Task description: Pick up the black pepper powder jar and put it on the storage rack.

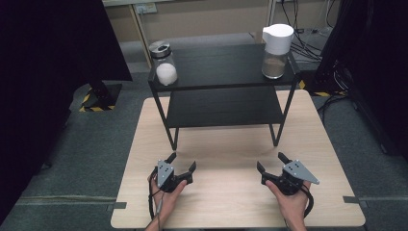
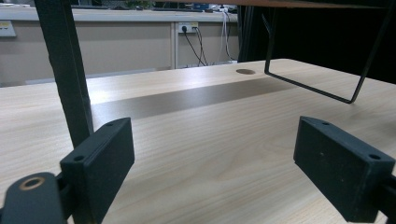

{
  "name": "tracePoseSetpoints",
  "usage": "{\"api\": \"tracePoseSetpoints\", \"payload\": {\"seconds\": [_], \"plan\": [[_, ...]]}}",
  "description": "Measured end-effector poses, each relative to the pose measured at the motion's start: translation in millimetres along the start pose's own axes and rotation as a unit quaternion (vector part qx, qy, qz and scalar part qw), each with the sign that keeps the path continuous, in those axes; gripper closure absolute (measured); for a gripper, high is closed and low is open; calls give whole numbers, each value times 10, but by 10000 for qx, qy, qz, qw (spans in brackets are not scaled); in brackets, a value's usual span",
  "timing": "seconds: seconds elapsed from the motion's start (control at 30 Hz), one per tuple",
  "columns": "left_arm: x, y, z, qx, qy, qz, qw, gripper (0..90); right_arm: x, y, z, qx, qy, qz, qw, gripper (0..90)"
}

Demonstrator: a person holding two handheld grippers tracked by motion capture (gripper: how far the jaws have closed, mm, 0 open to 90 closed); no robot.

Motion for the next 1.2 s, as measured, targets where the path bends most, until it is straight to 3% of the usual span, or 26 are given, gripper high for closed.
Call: {"api": "tracePoseSetpoints", "payload": {"seconds": [1.2], "plan": [[2,0,1,-3,13,7,10000,119,-195,-9,-60,-29,-121,265,9996,119]]}}
Point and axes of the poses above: each handheld gripper's, and its own axes: y roughly forward along the jaws, x roughly out of its top, z roughly to its left, the point moved 2 cm from there along y, roughly forward along the jaws, and after that the axes turned 15 degrees about y, right-handed, at the moved point
